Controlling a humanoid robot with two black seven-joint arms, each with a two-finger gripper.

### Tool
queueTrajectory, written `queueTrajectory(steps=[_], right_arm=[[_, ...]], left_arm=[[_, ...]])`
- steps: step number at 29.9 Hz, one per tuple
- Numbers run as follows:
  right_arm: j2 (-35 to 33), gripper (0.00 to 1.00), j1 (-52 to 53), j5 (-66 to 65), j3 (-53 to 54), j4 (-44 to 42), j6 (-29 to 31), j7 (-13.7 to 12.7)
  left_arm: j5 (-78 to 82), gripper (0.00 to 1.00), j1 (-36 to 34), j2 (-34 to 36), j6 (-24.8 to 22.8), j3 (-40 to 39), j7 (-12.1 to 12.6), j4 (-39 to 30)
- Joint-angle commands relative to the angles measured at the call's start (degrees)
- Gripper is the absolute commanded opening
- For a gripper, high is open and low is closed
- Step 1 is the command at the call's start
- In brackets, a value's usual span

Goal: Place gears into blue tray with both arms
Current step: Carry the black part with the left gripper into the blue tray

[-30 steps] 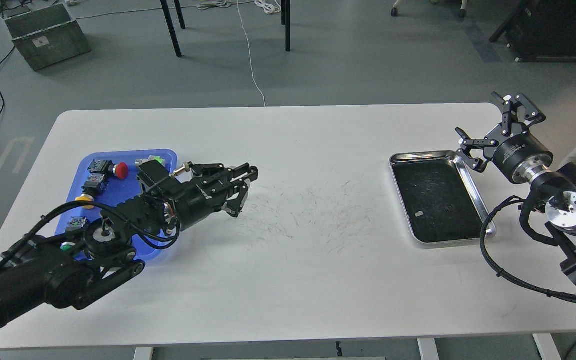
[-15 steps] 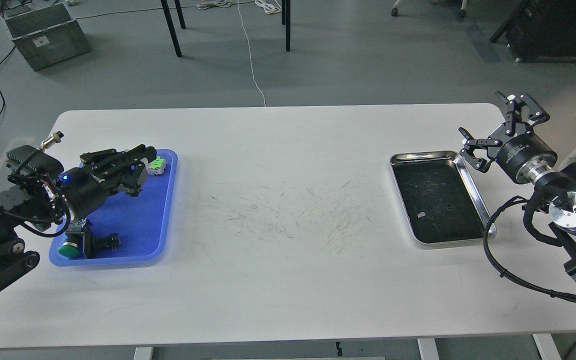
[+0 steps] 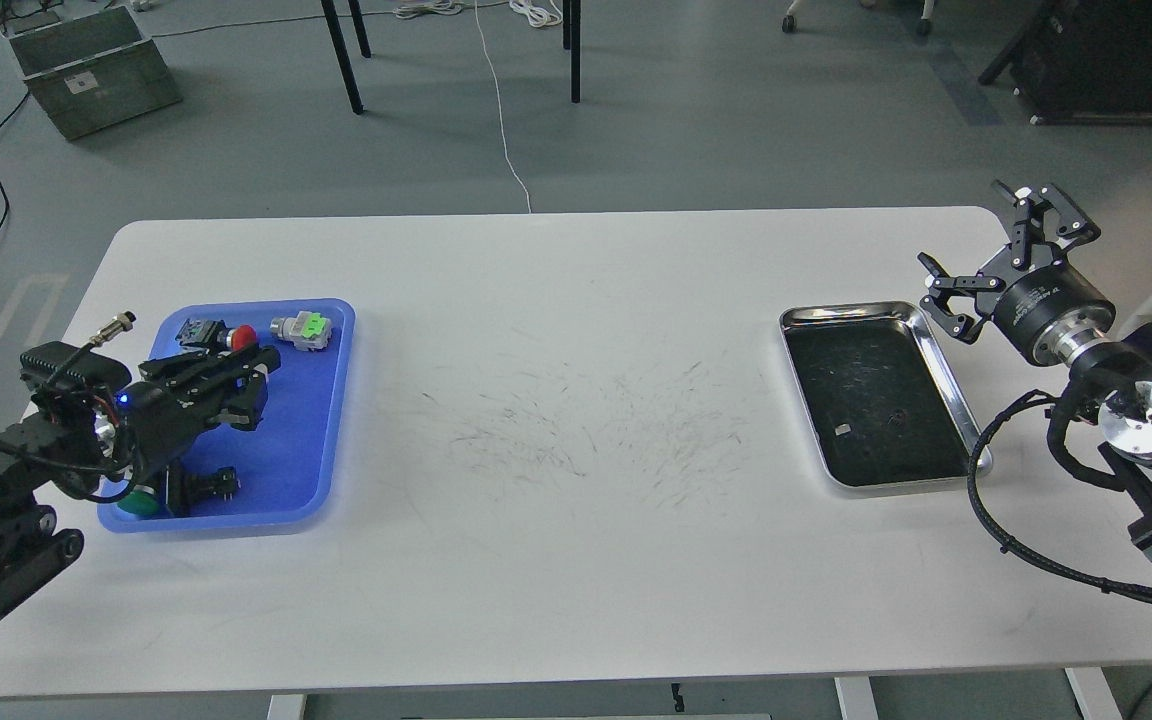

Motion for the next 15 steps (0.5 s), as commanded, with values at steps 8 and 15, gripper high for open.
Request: queueTrajectory(steps=[8,15], right_arm=[[0.2,0.96,0.0,-0.2,0.0,0.0,-0.1,0.0],[0.5,0.96,-0.1,-0.2,0.0,0.0,-0.1,0.0]], left_arm=[[-0.9,0.09,-0.8,-3.4,0.1,2.0,-0.9,5.5],[-1.0,0.17,-1.5,-5.8,0.2,2.0,-1.5,10.2]])
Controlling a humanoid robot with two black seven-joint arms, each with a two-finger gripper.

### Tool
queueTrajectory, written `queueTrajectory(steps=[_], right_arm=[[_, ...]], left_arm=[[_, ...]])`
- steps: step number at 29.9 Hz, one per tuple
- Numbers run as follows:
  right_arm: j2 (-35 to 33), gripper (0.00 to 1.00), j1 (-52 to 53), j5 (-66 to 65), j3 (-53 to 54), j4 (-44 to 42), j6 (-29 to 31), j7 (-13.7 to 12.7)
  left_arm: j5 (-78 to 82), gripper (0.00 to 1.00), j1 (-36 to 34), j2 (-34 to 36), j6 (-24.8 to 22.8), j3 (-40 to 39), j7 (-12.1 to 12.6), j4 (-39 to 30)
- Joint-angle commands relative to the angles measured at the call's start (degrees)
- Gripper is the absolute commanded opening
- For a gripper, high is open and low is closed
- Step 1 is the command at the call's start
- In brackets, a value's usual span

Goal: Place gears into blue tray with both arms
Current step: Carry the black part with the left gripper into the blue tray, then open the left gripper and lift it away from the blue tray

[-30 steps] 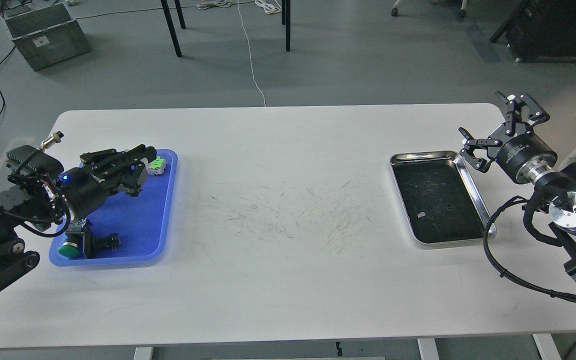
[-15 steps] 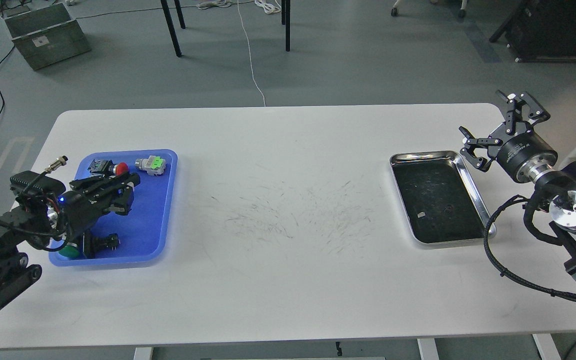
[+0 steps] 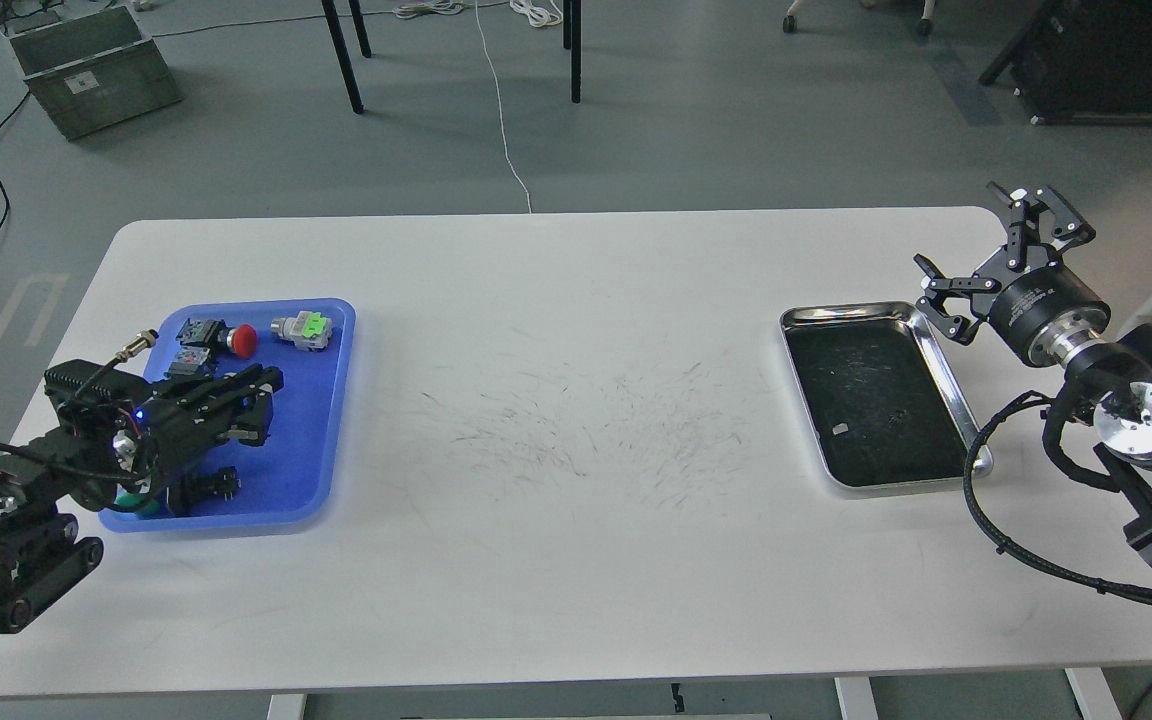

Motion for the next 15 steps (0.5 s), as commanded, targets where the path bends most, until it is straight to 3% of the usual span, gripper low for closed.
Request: queueTrajectory(steps=[1,7,10,15], right_arm=[[0.1,0.96,-0.1,0.0,0.0,0.1,0.0,0.0],[0.1,0.96,-0.1,-0.1,0.0,0.1,0.0,0.0],[0.2,0.96,0.0,-0.1,0.0,0.1,0.0,0.0],[0.2,0.96,0.1,-0.1,0.0,0.1,-0.1,0.0]], left_arm=[[0.0,0.2,-0.2,-1.1,0.1,0.0,-0.8,2.4],[-1.6,0.38,-0.3,-1.4,0.2,0.1,-0.9,3.1],[-1.8,0.6,-0.8,-1.4,0.3,0.0,-0.9,3.1],[-3.8,0.79,-1.7,-1.4,0.5,0.0,-0.9,2.4]])
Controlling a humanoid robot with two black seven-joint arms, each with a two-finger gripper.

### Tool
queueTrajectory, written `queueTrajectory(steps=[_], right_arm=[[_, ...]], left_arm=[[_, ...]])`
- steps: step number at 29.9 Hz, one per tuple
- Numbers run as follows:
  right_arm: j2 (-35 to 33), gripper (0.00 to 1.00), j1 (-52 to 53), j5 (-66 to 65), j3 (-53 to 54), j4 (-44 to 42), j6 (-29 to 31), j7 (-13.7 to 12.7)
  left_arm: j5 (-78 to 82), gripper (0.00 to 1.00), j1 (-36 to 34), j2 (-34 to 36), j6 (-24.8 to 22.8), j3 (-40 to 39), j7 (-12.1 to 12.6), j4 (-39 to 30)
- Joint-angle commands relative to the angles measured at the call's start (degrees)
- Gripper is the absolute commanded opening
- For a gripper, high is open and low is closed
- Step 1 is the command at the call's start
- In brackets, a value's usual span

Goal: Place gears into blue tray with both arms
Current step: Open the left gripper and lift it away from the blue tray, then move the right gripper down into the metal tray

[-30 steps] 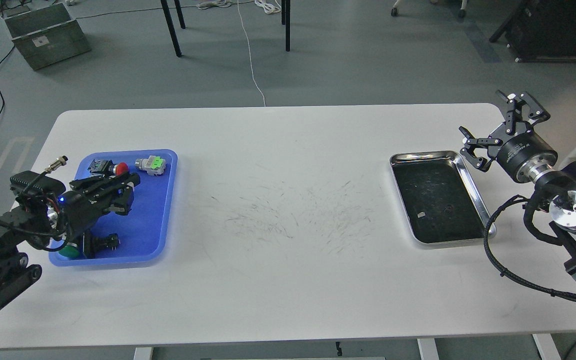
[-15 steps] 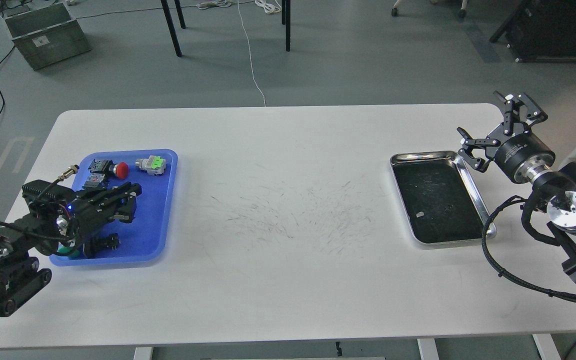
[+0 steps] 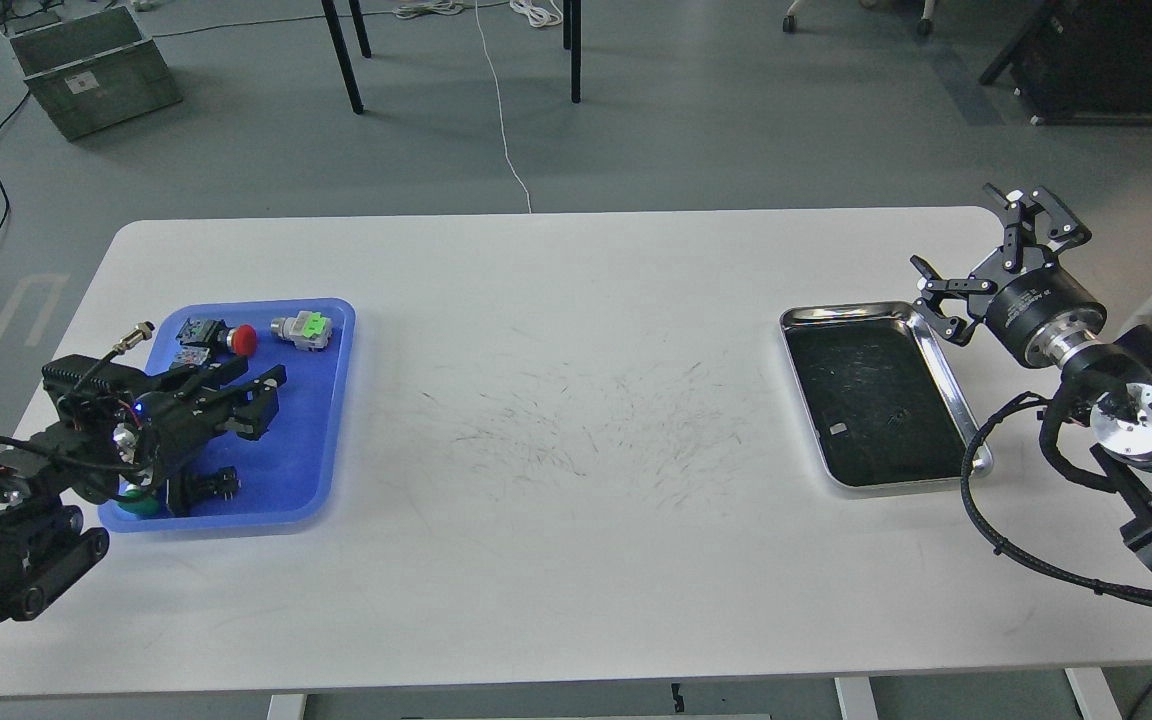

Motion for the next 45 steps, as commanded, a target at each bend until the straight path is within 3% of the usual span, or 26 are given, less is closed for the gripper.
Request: queueTrajectory(steps=[1,7,16,23,31,34,41,45], right_arm=[[0.0,0.96,0.1,0.0,0.0,0.0,0.0,0.0],[-0.1,0.96,1.2,0.0,0.0,0.0,0.0,0.0],[-0.1,0.95,2.9,0.1,-2.3,0.4,-0.1,-0.1],[-0.4,0.95,3.0,0.1,-2.3,0.5,-0.2,-0.1],[-2.7,0.95,4.3,0.2,-2.4,2.6,-0.2,-0.2],[-4.5,0.96,4.6,-0.1,-3.2,4.6,-0.3,-0.4],[-13.2,0.96,9.2,-1.0,-13.7,11.4,-0.4,-0.5],[-18.8,0.96,12.7,-8.4,-19.0,16.4,-0.4,-1.0]], left_arm=[[-1.9,0.81,-0.9,0.0,0.0,-0.1,0.0,-0.6],[-12.3,0.9,-7.4,1.6,0.0,-0.8,0.1,-7.2],[-50.9,0.91,-21.3,-0.6,-2.4,-1.0,0.7,-10.6],[-84.5,0.94,-24.6,-5.0,-16.4,-1.1,3.3,-10.5],[-94.3,0.95,-19.4,-9.8,-31.0,-5.3,4.0,-6.9],[-94.4,0.98,-16.9,-10.2,-34.7,-8.5,5.3,-6.5],[-94.3,0.98,-15.5,-12.4,-31.7,-8.9,5.6,-4.6],[-94.2,0.98,-15.5,-12.4,-30.2,-8.9,4.9,-4.5]])
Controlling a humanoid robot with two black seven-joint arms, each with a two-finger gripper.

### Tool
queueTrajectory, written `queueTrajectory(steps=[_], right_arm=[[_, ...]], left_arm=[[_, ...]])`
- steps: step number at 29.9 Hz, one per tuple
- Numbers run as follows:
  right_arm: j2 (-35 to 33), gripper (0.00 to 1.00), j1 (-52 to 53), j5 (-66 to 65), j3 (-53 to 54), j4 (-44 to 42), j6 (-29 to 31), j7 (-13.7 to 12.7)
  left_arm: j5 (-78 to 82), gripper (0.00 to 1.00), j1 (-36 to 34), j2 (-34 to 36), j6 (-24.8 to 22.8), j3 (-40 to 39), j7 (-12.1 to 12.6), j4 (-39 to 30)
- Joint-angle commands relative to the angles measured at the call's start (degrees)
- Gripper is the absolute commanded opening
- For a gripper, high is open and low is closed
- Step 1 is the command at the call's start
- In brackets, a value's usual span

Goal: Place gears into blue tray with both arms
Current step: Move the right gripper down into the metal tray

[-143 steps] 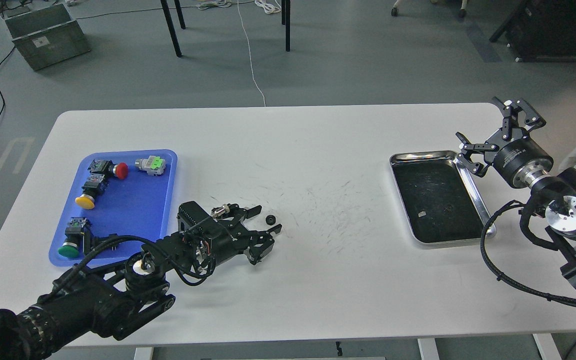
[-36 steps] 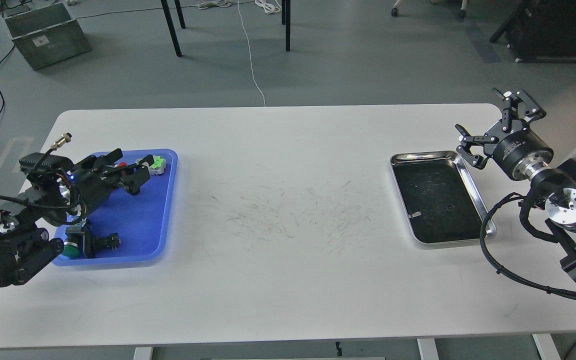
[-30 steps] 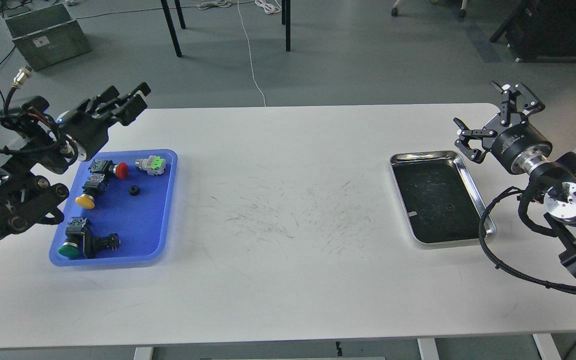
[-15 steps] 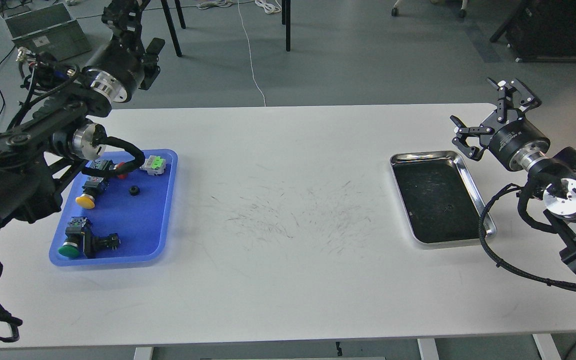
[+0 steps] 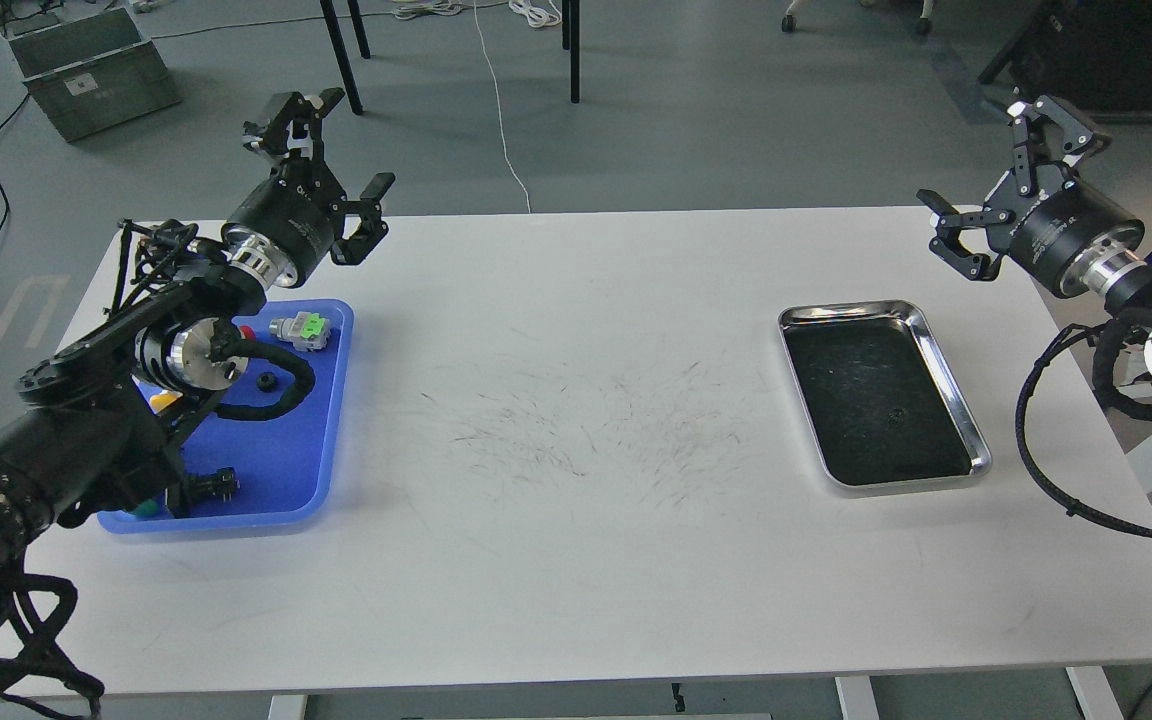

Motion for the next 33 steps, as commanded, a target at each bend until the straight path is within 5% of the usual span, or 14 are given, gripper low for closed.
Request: queueTrajectory(steps=[1,9,13,18,33], right_arm=[[-5.3,0.96,3.0,-8.0,-5.3,5.1,0.0,-0.5],[-20.0,0.96,8.4,-35.7,-19.7,21.0,-0.2,-2.3],[-23.4,0.97,10.3,-49.9,-25.4,24.7,0.3,-5.6],[-22.6,0.97,10.4,-62.5,-31.6,24.2,0.4,-5.9],[-10.5,0.96,10.0,-63.4,-37.6,12.1,-0.5,-6.0]], left_arm=[[0.1,0.98,-0.1,-0.1,1.0,0.0,-0.6,0.1],[0.2,0.98,0.0,0.4,1.1,0.0,-0.9,0.1],[0.4,0.98,0.0,0.7,1.2,0.1,-0.9,0.1],[0.5,0.98,0.0,0.7,1.2,0.0,-0.9,0.1],[0.6,0.98,-0.1,0.7,1.2,0.0,-0.9,0.1]])
